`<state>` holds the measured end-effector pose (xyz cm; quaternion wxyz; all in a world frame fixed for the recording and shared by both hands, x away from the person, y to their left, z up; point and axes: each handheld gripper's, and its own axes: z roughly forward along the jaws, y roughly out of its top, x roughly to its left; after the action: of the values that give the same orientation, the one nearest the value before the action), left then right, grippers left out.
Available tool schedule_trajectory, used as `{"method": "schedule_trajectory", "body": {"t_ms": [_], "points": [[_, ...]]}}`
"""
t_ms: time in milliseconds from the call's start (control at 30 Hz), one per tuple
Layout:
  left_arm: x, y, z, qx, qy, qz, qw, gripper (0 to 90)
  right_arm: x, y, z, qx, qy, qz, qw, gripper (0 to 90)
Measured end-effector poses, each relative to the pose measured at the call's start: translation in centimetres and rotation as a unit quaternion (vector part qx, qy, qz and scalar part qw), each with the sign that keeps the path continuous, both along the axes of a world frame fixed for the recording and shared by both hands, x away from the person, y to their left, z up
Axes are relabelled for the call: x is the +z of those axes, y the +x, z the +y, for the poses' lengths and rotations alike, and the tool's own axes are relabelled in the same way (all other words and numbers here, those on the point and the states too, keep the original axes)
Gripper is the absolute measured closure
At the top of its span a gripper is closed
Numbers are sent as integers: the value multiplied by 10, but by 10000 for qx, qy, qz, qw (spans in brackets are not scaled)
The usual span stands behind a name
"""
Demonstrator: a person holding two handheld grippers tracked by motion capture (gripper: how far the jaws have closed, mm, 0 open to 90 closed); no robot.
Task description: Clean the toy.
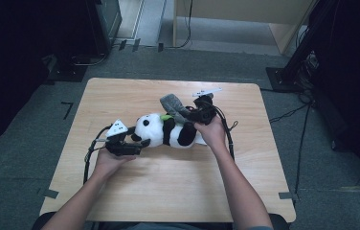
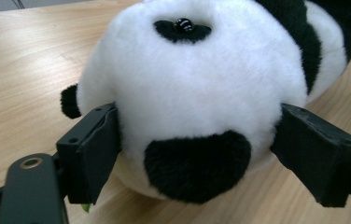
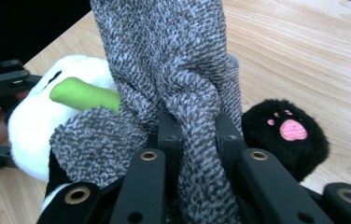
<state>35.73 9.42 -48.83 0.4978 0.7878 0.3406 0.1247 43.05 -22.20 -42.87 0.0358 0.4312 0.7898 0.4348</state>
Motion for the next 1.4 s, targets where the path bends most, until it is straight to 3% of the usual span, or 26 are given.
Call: {"method": "schedule_trajectory", "body": {"t_ms": [33,133,200,267,333,367,433,567,667,733,867,1000,1200,1300,1400], "points": [[-1,1,-2,51,70,-57,9999,167,0,0,1,-4,-7,6,10000,784],[-3,2,-1,199,126,-129,9996,348,2,-2,2,22,-71,-22,10000,782],[-2,1,0,199,150,-94,9996,425,6,-3,-1,6,63,-29,10000,782],[-2,0,-1,192,212,-134,9995,463,13,-3,-5,-44,77,-139,9999,782],[-2,-1,-1,196,236,-158,9994,490,23,-3,-10,-185,-121,-367,9991,782],[-2,-1,-1,185,239,-153,9994,503,28,-2,-16,-275,-50,-411,9988,782],[-2,-1,-1,195,241,-135,9994,517,34,0,-25,-455,67,-477,9978,782],[-1,-1,-1,197,230,-93,9995,533,39,7,-38,-725,71,-562,9958,782],[-1,-1,-1,207,216,-53,9995,540,28,12,-34,-672,-171,-326,9971,782],[0,-1,-1,207,213,-35,9996,544,17,14,-27,-564,-467,-224,9971,781],[0,-1,-1,196,209,-8,9996,553,7,12,-29,-646,-489,-248,9964,781],[0,-1,-1,202,190,15,9996,555,-2,15,-48,-869,-625,6,9943,784],[1,-1,-1,212,199,35,9996,554,-10,13,-67,-1095,-801,164,9906,783],[1,-1,-1,214,204,40,9996,554,-2,10,-75,-1248,-532,52,9907,783],[1,-2,-2,205,217,48,9995,555,15,7,-73,-1212,-289,-254,9919,783]]}}
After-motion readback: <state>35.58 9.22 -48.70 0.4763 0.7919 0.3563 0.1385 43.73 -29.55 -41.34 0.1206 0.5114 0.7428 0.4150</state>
